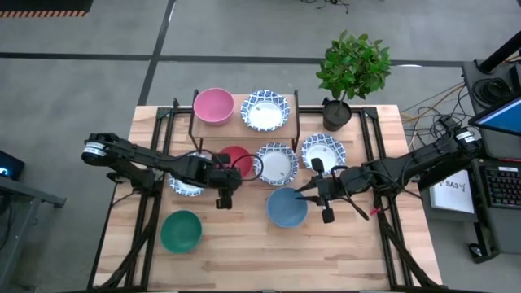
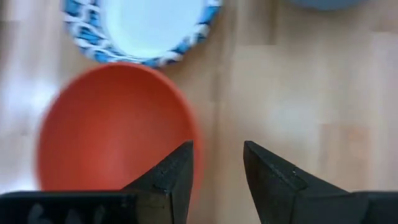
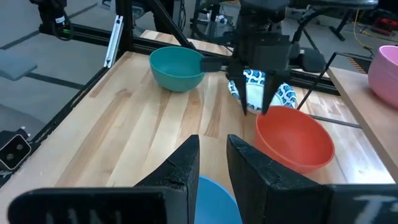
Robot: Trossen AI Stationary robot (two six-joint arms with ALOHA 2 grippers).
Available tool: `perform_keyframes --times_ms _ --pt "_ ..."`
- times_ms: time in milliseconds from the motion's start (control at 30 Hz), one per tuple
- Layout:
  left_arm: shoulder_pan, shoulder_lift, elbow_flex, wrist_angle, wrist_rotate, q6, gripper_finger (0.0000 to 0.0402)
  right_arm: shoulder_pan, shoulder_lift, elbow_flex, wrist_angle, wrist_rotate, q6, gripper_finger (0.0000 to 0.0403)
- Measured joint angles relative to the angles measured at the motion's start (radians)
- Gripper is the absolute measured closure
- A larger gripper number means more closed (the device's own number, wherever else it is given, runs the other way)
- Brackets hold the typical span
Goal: Place and stack bowls onto a shelf
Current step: Stack the orange bowl on the pink bowl on the shelf
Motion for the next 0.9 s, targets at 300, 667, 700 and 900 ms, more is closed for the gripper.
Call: perform_keyframes --times_ms 300,667,700,900 --pt "0.012 0.038 -0.038 0.004 -0.050 0.039 0.0278 0.000 0.000 0.000 0.000 0.000 0.013 0.0335" --pt "0.012 0.116 -0.038 0.021 -0.050 0.030 0.0278 0.000 0.000 -0.001 0.000 0.000 0.018 0.0335" --pt "0.012 0.124 -0.038 0.026 -0.050 0.029 0.0278 0.000 0.000 -0.001 0.001 0.000 0.017 0.0334" --pt "0.012 0.166 -0.038 0.034 -0.050 -0.003 0.0300 0.000 0.001 -0.001 -0.002 0.000 0.016 0.0335"
